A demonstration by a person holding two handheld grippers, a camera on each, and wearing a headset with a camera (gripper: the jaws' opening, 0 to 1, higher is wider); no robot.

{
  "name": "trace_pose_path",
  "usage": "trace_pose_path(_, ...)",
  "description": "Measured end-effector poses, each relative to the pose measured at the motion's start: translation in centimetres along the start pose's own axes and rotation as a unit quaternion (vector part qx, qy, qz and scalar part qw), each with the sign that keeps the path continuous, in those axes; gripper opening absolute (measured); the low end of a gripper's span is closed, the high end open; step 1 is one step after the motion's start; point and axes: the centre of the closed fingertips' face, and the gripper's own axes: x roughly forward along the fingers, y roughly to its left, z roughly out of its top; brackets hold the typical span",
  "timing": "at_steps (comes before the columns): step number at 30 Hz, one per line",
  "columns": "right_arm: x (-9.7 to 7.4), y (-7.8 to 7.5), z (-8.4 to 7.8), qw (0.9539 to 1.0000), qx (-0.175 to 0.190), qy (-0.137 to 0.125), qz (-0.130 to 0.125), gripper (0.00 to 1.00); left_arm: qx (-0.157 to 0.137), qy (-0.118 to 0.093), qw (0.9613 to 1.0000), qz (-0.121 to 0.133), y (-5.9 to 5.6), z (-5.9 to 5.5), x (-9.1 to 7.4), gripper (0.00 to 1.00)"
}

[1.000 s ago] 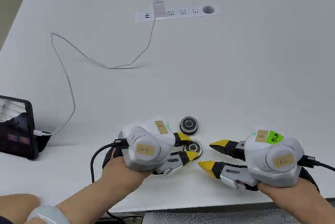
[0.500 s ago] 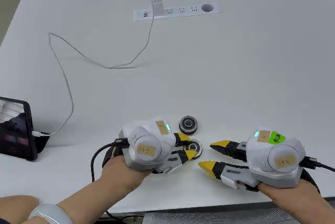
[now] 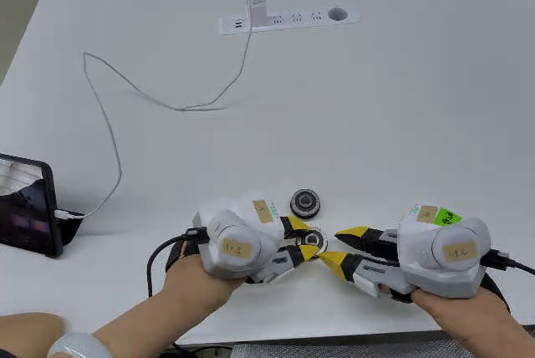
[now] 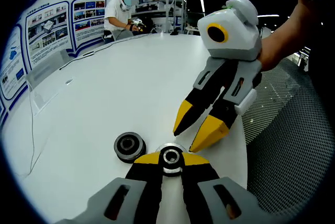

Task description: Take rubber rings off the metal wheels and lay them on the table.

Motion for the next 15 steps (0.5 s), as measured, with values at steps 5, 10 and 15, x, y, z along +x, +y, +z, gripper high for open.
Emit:
trace_pose_path(5, -0.02, -0.7, 0.27, 0.9991, 0.041, -0.011, -0.008, 0.18, 0.001, -0.001, 1.0, 0.0, 0.02, -0.05, 0.02, 0.14)
trace_pose_path(10, 0.19, -0.87, 0.46, 0.9954, 0.093, -0.024, -0.005, 0.15, 0.0, -0.003, 1.0, 0.001, -0.02, -0.05, 0.0, 0.14)
trace_pose_path(15, 0.47, -1.05, 0.56, 0.9913, 0.128, -0.032, -0.002, 0.13, 0.0, -0.003, 1.0, 0.001, -0.05, -0.06, -0.04, 0.14)
